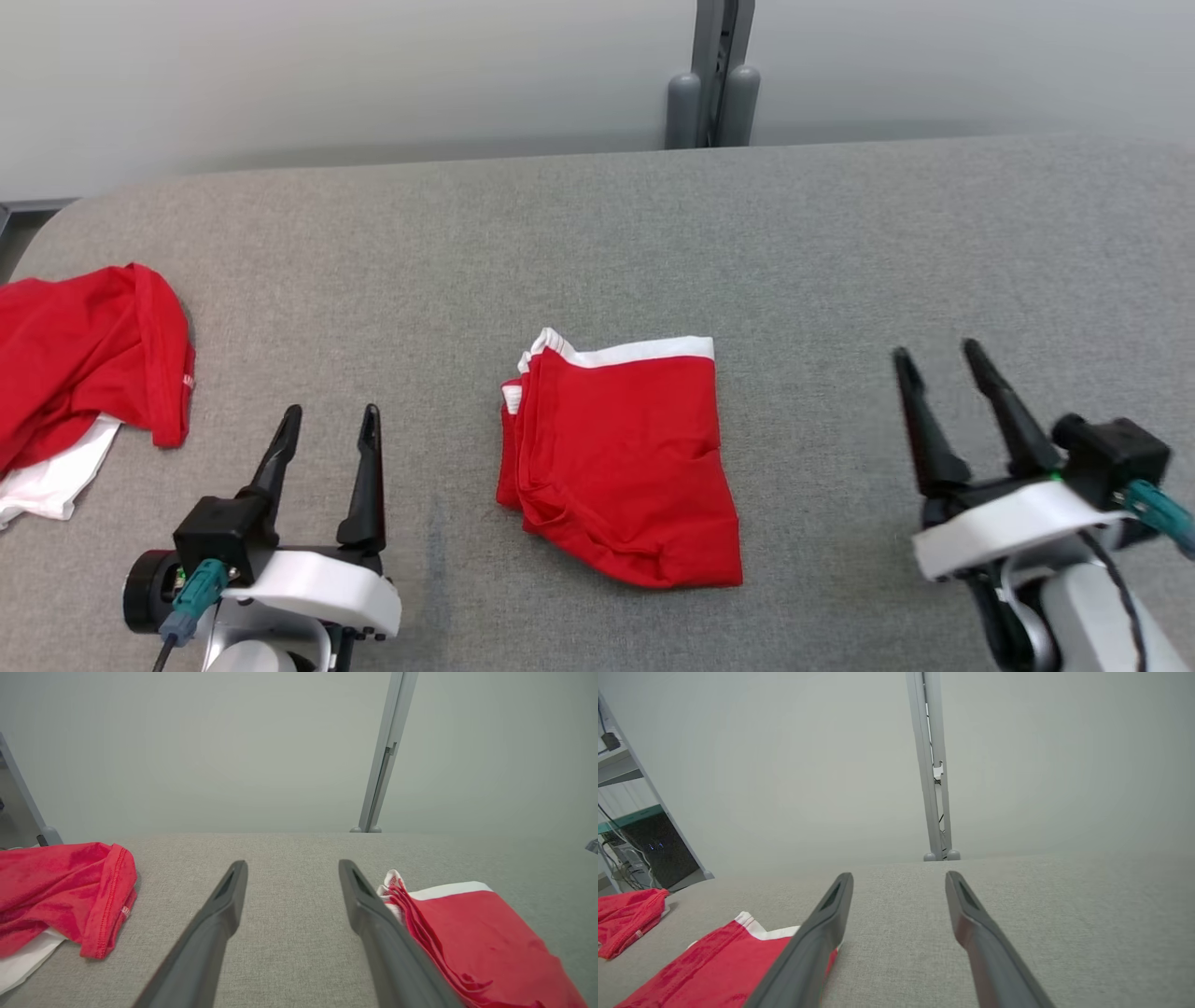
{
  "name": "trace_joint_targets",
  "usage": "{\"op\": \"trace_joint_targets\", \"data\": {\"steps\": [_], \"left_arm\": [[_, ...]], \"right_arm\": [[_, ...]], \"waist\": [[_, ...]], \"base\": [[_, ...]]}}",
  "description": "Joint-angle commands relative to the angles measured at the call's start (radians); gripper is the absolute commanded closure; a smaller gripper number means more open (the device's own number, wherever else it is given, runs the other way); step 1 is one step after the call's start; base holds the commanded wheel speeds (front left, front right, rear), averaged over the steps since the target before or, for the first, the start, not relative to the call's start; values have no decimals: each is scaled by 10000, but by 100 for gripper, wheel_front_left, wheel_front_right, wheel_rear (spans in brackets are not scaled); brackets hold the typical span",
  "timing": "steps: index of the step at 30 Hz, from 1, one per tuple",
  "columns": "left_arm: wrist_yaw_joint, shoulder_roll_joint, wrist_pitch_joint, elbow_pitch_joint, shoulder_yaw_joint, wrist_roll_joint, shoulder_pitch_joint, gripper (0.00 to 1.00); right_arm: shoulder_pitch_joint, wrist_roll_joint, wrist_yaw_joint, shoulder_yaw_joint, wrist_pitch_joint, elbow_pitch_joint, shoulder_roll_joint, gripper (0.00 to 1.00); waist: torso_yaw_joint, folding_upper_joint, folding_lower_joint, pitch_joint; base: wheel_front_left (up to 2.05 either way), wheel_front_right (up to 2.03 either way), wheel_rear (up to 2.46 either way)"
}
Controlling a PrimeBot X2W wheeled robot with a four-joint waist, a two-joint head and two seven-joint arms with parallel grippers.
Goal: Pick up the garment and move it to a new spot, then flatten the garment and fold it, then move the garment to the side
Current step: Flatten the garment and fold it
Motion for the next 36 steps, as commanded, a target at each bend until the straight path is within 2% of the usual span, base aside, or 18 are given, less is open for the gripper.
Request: {"op": "trace_joint_targets", "data": {"steps": [1, 5, 9, 20, 36], "left_arm": [[85, 123, 34, -125, 88, -58, 156, 0], [229, 303, 138, -390, 177, -74, 410, 0], [310, 414, 217, -607, 211, -88, 705, 0], [429, 522, 441, -937, 69, -108, 1154, 0], [534, 641, 505, -947, 2, -210, 1583, 0]], "right_arm": [[387, -220, 5, -499, 158, -209, -69, 0], [1049, -570, 5, -1266, 514, -654, -55, 0], [1572, -739, 5, -1539, 808, -1098, 20, 0], [2245, -933, 5, -1891, 1250, -1801, 209, 0], [2795, -1000, 5, -1962, 1527, -2124, 338, 0]], "waist": [[-101, 0, 0, -187], [-186, 0, 0, -429], [-249, 0, 0, -645], [-253, 0, 0, -864], [-176, 0, 0, -1352]], "base": [[0, 0, 0], [0, 0, 0], [0, 0, 0], [0, 0, 0], [0, 0, 0]]}}
